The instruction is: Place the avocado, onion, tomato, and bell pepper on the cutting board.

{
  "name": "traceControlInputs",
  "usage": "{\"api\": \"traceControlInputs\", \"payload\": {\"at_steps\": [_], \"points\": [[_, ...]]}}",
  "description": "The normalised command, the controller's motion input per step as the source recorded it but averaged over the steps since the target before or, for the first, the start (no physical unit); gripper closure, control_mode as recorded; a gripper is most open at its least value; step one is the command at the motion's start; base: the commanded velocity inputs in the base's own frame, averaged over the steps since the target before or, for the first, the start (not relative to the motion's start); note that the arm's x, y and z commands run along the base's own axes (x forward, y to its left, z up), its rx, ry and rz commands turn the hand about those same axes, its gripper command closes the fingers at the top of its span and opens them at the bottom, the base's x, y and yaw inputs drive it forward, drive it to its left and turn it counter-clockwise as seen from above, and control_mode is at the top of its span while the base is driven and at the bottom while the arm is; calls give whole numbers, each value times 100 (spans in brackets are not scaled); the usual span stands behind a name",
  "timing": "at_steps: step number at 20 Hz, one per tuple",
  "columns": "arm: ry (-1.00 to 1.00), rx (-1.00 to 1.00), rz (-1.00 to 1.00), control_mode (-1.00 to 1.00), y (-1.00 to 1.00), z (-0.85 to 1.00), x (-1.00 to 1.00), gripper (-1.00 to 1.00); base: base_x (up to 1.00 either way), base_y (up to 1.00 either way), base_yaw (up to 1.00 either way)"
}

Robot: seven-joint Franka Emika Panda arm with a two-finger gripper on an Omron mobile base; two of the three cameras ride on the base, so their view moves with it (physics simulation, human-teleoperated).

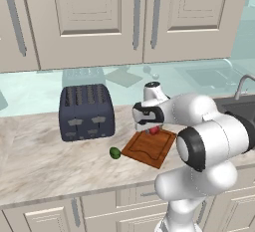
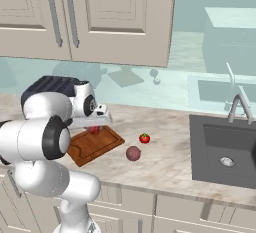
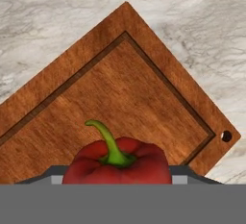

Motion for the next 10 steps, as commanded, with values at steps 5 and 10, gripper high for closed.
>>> {"api": "traceControlInputs", "payload": {"at_steps": [5, 10], "points": [[0, 1, -1, -100, -18, -7, 6, 100, 0, 0, 0], [0, 1, 0, -100, -7, -11, 8, 100, 0, 0, 0]]}}
